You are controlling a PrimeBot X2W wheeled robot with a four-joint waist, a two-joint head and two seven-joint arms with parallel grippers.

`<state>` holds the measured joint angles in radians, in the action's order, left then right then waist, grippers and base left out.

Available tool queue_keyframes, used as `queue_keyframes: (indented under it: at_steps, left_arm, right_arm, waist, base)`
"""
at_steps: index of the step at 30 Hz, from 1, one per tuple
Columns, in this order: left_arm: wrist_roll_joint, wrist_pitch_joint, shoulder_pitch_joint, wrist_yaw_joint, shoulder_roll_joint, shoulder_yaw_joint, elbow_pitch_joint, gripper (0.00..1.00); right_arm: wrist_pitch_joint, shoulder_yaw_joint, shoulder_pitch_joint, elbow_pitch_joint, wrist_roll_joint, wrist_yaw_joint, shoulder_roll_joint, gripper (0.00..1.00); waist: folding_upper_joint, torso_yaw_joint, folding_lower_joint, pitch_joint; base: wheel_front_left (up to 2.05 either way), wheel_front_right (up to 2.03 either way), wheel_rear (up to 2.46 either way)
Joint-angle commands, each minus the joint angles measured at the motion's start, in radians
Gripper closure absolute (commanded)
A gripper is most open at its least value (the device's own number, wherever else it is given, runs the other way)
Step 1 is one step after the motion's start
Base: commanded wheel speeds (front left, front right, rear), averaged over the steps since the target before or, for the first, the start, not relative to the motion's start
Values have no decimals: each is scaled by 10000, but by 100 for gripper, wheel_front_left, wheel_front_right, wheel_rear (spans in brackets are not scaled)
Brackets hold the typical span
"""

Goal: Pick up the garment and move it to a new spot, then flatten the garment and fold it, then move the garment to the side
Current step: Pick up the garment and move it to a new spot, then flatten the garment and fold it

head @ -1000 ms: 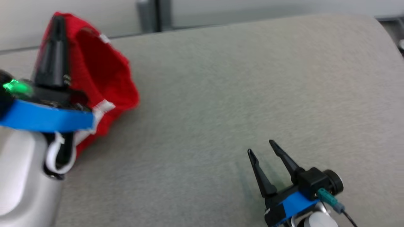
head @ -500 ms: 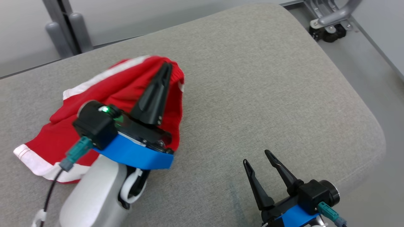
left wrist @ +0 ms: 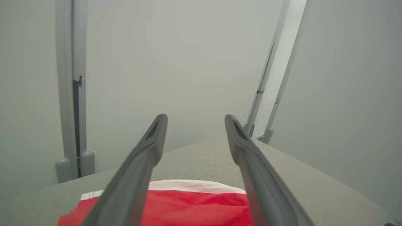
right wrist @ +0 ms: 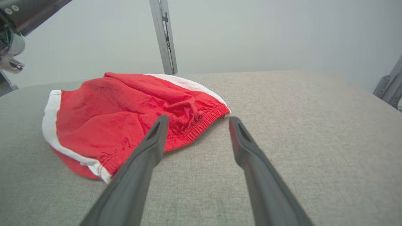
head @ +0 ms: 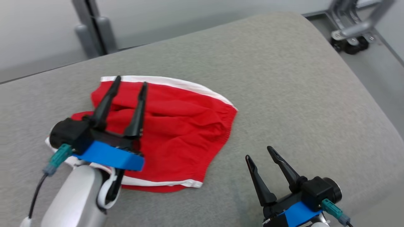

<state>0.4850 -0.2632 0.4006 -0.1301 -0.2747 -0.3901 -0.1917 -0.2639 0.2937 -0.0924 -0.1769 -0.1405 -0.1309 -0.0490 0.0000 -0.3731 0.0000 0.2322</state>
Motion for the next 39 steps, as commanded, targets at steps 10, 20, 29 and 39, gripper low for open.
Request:
queue_keyframes:
  at_steps: [10,20,29,39]
  left_arm:
    - [-969,-22,-1748,-11,174,2768,-846,0]
    - [-1753,-21,-3659,-11,1040,4183,-1137,0]
    - [-1985,-21,-4372,-11,1318,3972,-1276,0]
    - [-1646,-22,-4054,-11,928,3553,-1167,0]
  right_arm:
    - [-8,-357,-313,-697,-2,1,-36,0]
    - [-8,-593,110,-1408,-60,1,-33,0]
    - [-8,-395,454,-2356,-142,1,-33,0]
    - [-9,-219,-38,-3521,-343,1,-33,0]
  waist:
    - [0,1760,0,-744]
    - [0,2748,0,-1658]
    - [0,3228,0,-1751]
    - [0,3928,0,-1324]
  base:
    - [0,0,0]
    - [0,0,0]
    - [0,0,0]
    - [0,0,0]
